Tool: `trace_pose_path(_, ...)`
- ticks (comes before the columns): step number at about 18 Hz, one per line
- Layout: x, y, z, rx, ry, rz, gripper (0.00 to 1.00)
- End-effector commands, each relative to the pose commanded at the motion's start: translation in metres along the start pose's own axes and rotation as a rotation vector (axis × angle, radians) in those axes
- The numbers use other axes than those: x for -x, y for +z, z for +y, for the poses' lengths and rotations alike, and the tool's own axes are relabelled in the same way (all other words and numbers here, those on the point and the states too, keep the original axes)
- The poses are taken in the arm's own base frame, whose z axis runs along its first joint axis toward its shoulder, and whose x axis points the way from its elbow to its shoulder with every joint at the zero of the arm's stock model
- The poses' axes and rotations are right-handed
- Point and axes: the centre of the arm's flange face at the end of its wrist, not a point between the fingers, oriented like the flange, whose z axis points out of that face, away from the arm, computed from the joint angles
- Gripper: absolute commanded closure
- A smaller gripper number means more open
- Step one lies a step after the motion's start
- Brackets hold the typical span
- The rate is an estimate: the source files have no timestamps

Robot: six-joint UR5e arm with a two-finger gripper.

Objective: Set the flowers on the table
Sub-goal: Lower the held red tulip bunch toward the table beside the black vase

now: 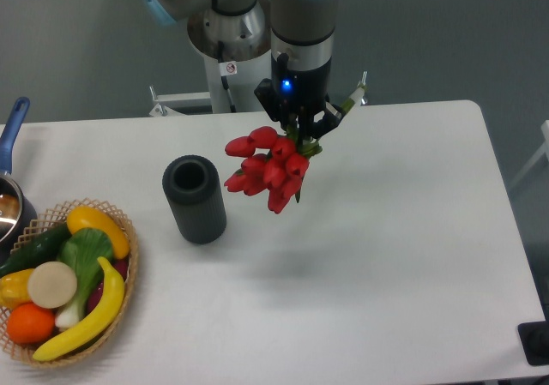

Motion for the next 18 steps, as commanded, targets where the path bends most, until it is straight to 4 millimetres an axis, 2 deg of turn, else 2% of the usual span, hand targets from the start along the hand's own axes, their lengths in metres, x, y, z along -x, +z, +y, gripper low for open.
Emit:
trace_pose_path(4,0.007,0.04,-0.022,0.029,0.045,0.056,0.94)
trace_pose_path(11,-0.008,0.111,-0.015,0.077,0.045,0.14,0.97)
trace_pose_path(14,-0.012,0.155,-0.017,0.066,0.056,0.115,0.95)
trace_pose_path(18,-0.003,0.181,-0.026,0.074,0.066,0.1,0.88)
